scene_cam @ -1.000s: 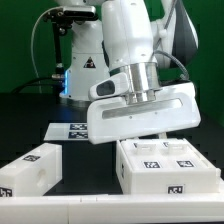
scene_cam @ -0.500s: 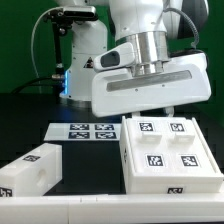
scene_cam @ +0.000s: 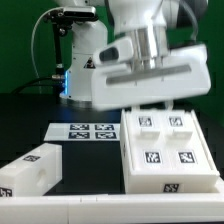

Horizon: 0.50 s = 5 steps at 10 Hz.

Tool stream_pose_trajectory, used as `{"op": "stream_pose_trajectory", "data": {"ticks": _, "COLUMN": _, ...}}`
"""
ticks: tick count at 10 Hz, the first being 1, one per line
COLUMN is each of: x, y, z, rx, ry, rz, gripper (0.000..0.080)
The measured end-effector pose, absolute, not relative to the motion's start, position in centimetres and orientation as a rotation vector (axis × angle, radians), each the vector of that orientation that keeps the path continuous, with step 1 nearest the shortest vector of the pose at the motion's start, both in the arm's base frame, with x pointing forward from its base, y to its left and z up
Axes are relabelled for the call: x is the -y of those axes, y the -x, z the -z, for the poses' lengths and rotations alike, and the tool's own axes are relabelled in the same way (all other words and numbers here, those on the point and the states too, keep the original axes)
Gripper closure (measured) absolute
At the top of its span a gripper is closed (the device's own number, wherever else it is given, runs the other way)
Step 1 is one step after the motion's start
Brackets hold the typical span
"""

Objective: Assemble cabinet

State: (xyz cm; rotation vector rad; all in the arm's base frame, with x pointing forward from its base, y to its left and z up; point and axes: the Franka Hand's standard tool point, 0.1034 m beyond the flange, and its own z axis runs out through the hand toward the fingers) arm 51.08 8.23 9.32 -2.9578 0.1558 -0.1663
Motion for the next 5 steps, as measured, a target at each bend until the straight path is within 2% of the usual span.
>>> {"op": "stream_pose_trajectory", "data": {"ticks": 2, "x": -8.54, "y": -52.26, "z": -10.46, "rx": -0.212, "ry": 2.953, "rz": 0.085, "gripper": 0.0583}}
{"op": "stream_pose_trajectory", "data": {"ticks": 5, "x": -8.26, "y": -51.51, "z": -9.89, "rx": -0.188, "ry": 2.962, "rz": 0.056, "gripper": 0.0583}}
